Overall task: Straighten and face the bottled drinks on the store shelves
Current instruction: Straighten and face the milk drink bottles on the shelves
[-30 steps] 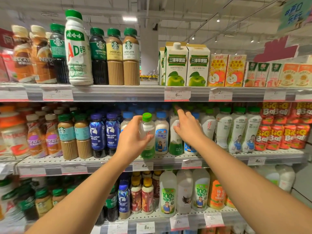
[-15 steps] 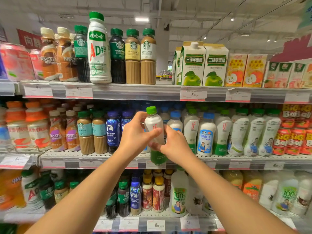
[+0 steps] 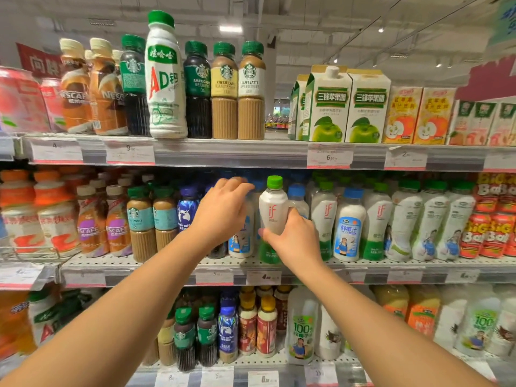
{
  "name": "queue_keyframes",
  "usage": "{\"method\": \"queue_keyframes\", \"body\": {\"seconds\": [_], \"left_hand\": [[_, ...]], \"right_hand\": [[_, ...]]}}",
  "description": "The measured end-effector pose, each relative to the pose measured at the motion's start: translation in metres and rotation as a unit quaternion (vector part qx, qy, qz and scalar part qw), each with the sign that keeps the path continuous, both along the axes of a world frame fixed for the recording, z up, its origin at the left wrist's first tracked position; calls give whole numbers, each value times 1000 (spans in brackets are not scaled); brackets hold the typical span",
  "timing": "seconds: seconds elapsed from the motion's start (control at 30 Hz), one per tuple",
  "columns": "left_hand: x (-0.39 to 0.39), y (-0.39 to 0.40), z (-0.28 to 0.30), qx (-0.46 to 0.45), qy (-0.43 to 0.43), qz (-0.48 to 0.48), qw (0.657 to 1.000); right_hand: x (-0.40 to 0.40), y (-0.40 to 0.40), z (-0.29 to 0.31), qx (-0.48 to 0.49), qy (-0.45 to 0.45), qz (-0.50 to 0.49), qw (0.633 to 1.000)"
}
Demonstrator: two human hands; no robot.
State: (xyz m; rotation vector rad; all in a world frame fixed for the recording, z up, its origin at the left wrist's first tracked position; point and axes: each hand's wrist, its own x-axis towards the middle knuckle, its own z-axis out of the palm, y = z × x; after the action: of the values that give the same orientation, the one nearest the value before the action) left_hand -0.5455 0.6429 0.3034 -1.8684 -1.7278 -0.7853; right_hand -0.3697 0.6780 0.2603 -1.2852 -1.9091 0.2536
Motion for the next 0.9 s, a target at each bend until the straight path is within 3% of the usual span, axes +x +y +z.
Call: {"method": "queue_keyframes", "body": {"seconds": [0.27, 0.67, 0.9], "left_hand": [[-3, 25, 11, -4, 56, 62, 996], [-10, 29, 12, 21, 131, 82, 988], [-7, 29, 13, 17, 94, 83, 992]], "right_hand": [[-19, -1, -7, -19, -27, -59, 998], [-21, -8, -30, -3, 4, -52, 999], [-11, -12, -49, 12, -55, -63, 996]]}}
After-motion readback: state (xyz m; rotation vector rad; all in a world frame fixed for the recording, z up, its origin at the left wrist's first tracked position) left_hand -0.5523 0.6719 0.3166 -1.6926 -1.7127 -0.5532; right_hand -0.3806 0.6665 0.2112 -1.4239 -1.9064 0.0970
